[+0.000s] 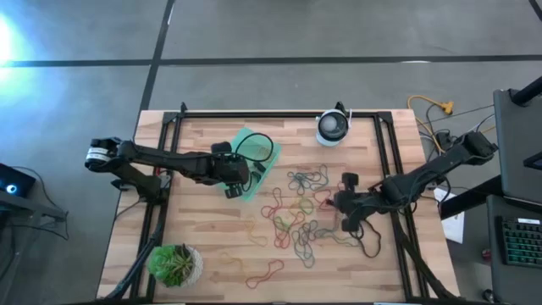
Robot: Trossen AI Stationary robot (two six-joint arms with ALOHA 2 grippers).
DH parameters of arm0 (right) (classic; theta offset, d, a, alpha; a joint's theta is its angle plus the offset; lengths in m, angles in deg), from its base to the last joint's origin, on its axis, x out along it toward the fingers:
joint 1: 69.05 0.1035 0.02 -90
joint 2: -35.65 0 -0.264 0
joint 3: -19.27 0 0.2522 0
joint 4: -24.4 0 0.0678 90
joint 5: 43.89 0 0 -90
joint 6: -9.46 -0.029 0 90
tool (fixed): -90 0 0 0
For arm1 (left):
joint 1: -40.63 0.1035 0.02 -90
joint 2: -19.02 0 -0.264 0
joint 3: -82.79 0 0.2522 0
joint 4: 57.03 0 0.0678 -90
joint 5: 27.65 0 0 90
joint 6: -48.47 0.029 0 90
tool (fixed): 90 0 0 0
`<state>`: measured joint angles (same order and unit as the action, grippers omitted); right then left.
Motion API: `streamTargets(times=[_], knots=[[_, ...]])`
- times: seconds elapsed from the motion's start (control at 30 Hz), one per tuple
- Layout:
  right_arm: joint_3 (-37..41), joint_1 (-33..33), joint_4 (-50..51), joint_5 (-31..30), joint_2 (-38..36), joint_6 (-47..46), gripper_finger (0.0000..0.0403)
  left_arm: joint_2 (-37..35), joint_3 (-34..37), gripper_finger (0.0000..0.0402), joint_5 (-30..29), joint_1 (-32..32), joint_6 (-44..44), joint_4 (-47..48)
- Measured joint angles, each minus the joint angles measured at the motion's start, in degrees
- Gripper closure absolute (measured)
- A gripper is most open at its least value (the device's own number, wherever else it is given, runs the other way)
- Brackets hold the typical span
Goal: Pick and place rubber bands into bin
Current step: Put the black rubber band into the green bin
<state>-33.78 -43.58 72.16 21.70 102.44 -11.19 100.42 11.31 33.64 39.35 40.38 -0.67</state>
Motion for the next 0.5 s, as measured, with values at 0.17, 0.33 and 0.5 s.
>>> streamTargets(times=[0.17, 0.33, 0.5], knots=[[-4.04, -2.11, -10.97, -5.6, 0.01, 12.61, 0.0394, -1.57, -0.17, 0.0273, -0.01, -1.8, 0.04, 0.03], [-5.98, -7.09, -22.18, -5.58, 0.12, 22.21, 0.0394, -4.73, -0.44, 0.0273, 0.0, -7.16, -0.45, -0.17], [-6.32, -13.89, -27.49, -2.13, 0.16, 26.0, 0.0394, -7.68, -0.37, 0.0273, 0.14, -14.76, -3.59, -0.47]])
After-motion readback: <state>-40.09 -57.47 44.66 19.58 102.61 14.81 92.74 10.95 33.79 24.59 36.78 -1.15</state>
